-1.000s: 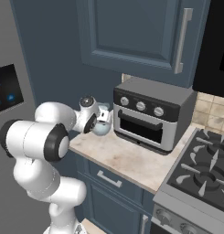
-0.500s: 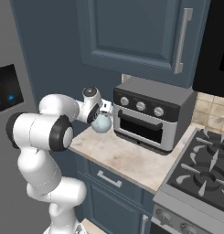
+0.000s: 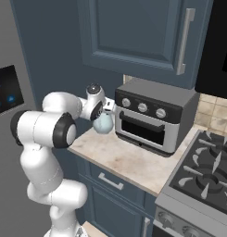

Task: Move the lemon and bread from the second highest shelf to the top shelf to make space. Then, place the pitcher from the counter on the cleared second highest shelf.

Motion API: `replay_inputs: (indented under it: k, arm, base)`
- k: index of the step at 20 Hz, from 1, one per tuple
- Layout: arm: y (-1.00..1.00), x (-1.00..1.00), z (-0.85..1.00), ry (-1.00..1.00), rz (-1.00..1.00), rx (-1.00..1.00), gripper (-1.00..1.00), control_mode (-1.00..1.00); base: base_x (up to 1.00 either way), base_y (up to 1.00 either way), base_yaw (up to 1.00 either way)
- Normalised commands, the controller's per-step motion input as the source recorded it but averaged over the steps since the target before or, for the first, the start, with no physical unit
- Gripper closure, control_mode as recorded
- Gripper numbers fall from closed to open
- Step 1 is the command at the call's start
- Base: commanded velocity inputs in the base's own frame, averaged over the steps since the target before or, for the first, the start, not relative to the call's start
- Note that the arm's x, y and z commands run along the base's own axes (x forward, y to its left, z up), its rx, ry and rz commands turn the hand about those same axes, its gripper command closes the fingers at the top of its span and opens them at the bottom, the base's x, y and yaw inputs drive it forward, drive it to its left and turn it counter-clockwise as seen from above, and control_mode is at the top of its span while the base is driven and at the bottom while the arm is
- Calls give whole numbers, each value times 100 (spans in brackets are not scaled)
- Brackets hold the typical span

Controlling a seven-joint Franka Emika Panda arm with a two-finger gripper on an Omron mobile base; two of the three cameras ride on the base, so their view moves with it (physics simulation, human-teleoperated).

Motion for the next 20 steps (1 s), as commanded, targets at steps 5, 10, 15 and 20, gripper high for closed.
replay_inputs:
  k: [5, 10, 15, 20]
  arm:
    - [1, -9, -77, 0, 0, 0, 100, -100]
    - [10, -19, -62, 6, 0, 0, 100, -100]
    - [2, -1, -3, 3, 0, 0, 100, -100]
    - [0, -14, -16, -3, 5, 0, 100, -100]
  base:
    - [0, 0, 0]
    - [0, 0, 0]
    - [0, 0, 0]
    - [0, 0, 0]
